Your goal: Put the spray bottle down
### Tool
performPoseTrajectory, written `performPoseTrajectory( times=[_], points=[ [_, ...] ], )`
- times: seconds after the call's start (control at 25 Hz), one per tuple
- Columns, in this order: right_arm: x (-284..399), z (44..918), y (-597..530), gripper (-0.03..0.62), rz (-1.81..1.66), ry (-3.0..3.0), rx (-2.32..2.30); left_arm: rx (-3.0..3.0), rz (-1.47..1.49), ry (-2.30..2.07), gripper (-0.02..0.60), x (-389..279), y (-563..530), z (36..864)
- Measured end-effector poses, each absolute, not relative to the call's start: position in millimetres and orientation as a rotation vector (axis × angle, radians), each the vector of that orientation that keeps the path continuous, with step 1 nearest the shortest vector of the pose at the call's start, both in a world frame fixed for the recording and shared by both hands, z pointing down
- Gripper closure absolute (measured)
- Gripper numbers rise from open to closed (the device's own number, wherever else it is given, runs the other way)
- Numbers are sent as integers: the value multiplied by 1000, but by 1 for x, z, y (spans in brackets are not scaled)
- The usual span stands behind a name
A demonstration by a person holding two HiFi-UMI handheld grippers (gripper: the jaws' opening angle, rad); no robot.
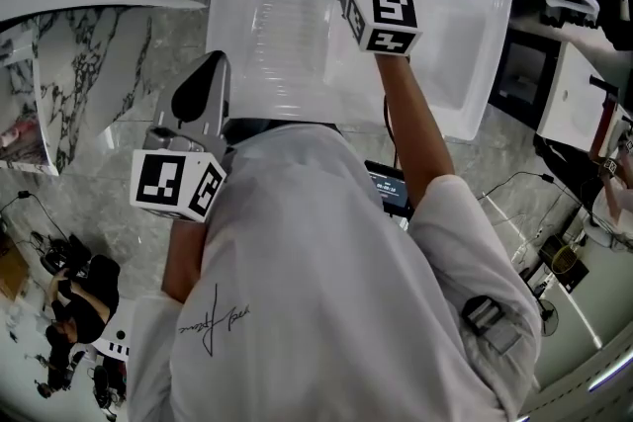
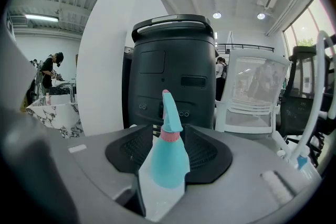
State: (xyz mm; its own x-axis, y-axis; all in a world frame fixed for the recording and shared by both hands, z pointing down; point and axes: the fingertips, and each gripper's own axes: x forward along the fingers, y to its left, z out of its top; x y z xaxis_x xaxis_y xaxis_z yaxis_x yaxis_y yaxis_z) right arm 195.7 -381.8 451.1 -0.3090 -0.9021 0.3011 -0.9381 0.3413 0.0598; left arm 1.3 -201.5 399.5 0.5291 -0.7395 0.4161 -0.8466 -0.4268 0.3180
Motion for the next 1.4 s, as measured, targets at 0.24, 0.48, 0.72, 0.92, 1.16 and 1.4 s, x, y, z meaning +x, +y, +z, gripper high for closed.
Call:
performPoseTrajectory(
  times=[0.24,0.48,0.72,0.92,1.16,1.4],
  points=[
    [202,443,-371,434,182,-2313,1665,2297,264,-1271,544,6,-196,395],
    [209,433,-360,434,167,-2303,1689,2327,255,-1256,545,8,-191,389],
    [212,425,-348,434,164,-2293,1719,2349,246,-1253,545,6,-187,382],
    [213,422,-338,436,195,-2291,1725,2365,233,-1251,545,5,-184,377],
    [207,422,-325,437,259,-2298,1700,2390,212,-1239,544,0,-180,373],
    [210,418,-308,444,290,-2276,1714,2425,209,-1207,545,3,-176,366]
  ],
)
